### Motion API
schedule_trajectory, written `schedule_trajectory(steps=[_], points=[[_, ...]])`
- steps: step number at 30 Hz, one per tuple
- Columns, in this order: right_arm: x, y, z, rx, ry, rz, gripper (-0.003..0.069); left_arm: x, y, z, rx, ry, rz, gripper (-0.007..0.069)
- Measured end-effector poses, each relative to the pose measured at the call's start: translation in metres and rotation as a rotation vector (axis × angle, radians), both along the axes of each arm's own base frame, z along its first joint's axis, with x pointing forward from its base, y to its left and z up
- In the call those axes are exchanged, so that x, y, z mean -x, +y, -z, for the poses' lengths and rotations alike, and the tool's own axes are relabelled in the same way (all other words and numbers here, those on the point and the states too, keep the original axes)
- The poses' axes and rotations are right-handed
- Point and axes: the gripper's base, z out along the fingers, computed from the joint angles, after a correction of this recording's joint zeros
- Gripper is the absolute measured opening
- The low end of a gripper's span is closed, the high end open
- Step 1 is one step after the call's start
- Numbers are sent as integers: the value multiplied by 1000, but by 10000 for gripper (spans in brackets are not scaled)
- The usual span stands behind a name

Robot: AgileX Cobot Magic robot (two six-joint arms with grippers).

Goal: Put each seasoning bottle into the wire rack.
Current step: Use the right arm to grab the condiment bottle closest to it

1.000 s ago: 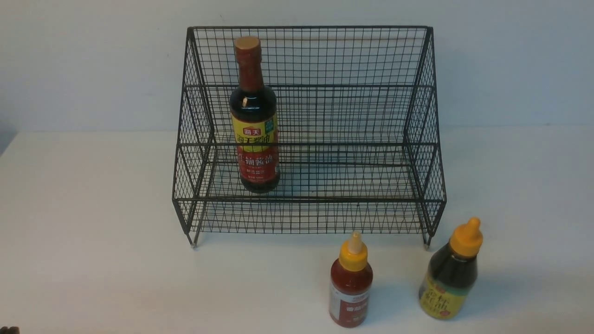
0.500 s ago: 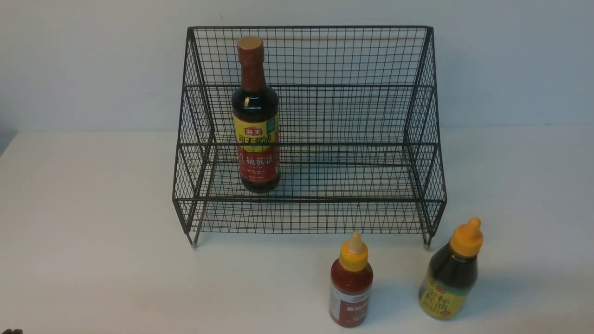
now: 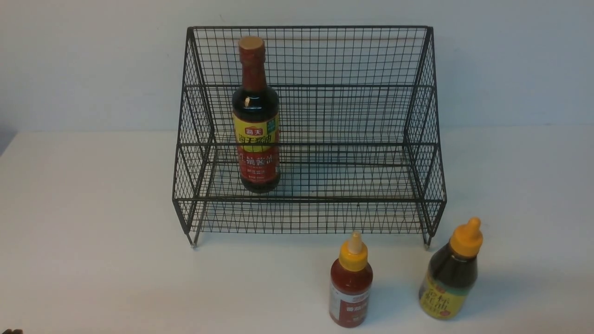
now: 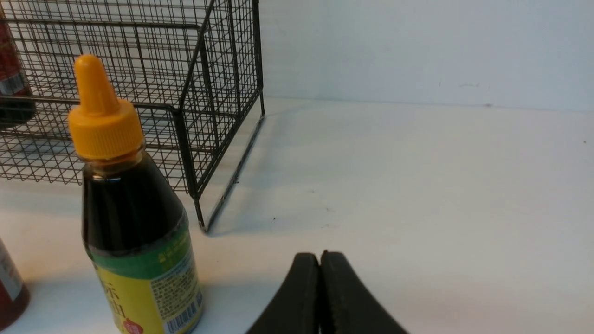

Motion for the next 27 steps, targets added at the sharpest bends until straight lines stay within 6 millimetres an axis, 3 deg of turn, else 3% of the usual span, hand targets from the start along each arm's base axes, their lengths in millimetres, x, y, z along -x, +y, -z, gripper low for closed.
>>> schedule_trajectory(steps=[3,6,11,15,21,24,25,26,27], points=[[0,0,0,-16,1,2,-15,0,0,0,0,0,0,-5],[0,2,-2,-175,-5,12,-15,0,0,0,0,0,0,-5],[0,8,-8,-769,11,32,-15,0,0,0,0,0,0,-5],[-1,8,-14,-1012,-5,40,-15,0,0,0,0,0,0,-5],[-1,6,-19,-1017,-55,38,-15,0,0,0,0,0,0,-5],[3,6,-40,-929,-121,-4,-15,0,0,0,0,0,0,-5],[9,5,-68,-800,-221,-44,-15,0,0,0,0,0,0,-5],[9,5,-71,-797,-230,-47,-15,0,0,0,0,0,0,-5],[14,5,-93,-678,-292,-67,-15,0,0,0,0,0,0,-5]])
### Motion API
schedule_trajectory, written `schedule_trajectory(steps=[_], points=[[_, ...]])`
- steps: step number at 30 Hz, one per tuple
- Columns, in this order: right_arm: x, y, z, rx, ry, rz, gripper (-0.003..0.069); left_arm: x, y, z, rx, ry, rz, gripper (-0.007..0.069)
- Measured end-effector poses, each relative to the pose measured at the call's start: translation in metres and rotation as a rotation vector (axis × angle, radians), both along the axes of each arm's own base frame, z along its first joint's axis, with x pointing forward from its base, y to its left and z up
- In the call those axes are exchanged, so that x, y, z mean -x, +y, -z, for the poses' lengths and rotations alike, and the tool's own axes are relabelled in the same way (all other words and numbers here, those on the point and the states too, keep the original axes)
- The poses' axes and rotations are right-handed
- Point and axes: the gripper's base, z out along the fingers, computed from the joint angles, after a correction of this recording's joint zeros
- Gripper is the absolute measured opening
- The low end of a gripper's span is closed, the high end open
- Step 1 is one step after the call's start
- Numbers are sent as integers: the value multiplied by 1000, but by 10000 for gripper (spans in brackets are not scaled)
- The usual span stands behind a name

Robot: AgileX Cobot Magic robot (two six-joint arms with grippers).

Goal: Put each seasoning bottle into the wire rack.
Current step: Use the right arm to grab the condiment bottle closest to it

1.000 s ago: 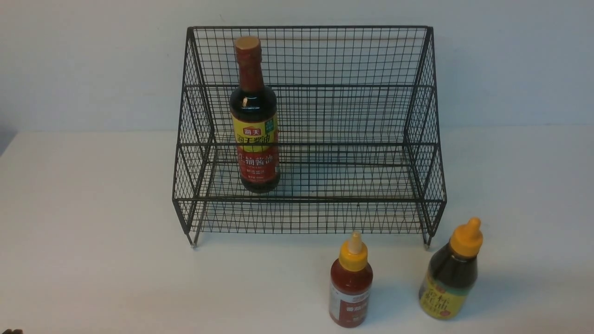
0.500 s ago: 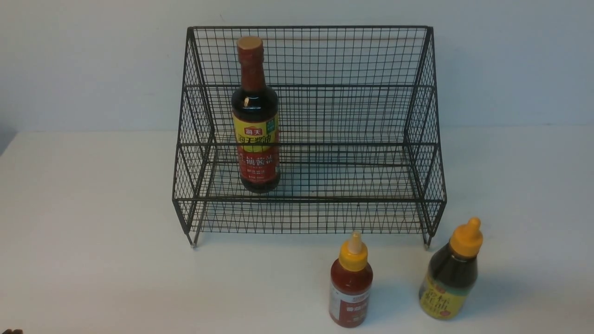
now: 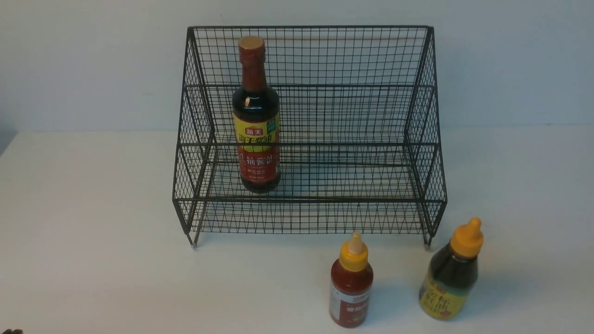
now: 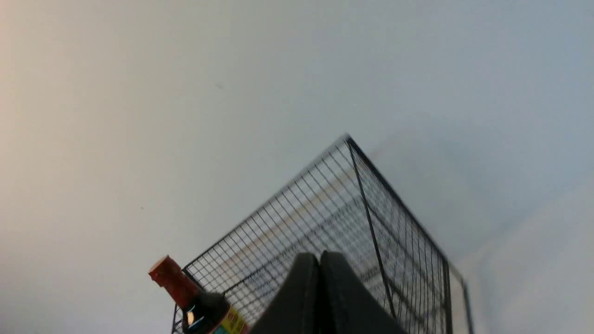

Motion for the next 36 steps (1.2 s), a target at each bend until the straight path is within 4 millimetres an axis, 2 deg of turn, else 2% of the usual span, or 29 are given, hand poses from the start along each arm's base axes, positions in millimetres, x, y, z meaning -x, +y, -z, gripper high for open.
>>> schedule_trajectory(steps=[1,2,3,5,7,10,14,19,20,22,23,25,26,28,32,36], points=[[0,0,-6,46,-8,7,-15,0,0,0,0,0,0,-5],[0,2,-29,180,-26,13,-13,0,0,0,0,0,0,-5],[-4,4,-38,253,-6,3,-11,0,0,0,0,0,0,-5],[-12,8,-49,341,52,-27,-10,0,0,0,0,0,0,-5],[-34,14,-56,459,216,-108,-7,0,0,0,0,0,0,-5],[-68,21,-47,543,463,-216,-1,0,0,0,0,1,0,-5],[-98,26,-34,576,648,-302,18,0,0,0,0,1,0,-5],[-133,39,-21,644,856,-487,113,0,0,0,0,1,0,-5],[-134,40,-21,649,859,-498,123,0,0,0,0,1,0,-5],[-146,54,-21,697,900,-591,197,0,0,0,0,1,0,-5],[-147,56,-20,699,905,-599,203,0,0,0,0,1,0,-5],[-153,70,-24,764,899,-663,283,0,0,0,0,1,0,-5],[-154,71,-25,771,895,-665,289,0,0,0,0,1,0,-5],[-156,80,-28,823,885,-694,358,0,0,0,0,1,0,-5],[-163,81,-23,876,914,-651,429,0,0,0,0,1,0,-5],[-175,79,-14,889,942,-573,456,0,0,0,0,1,0,-5]])
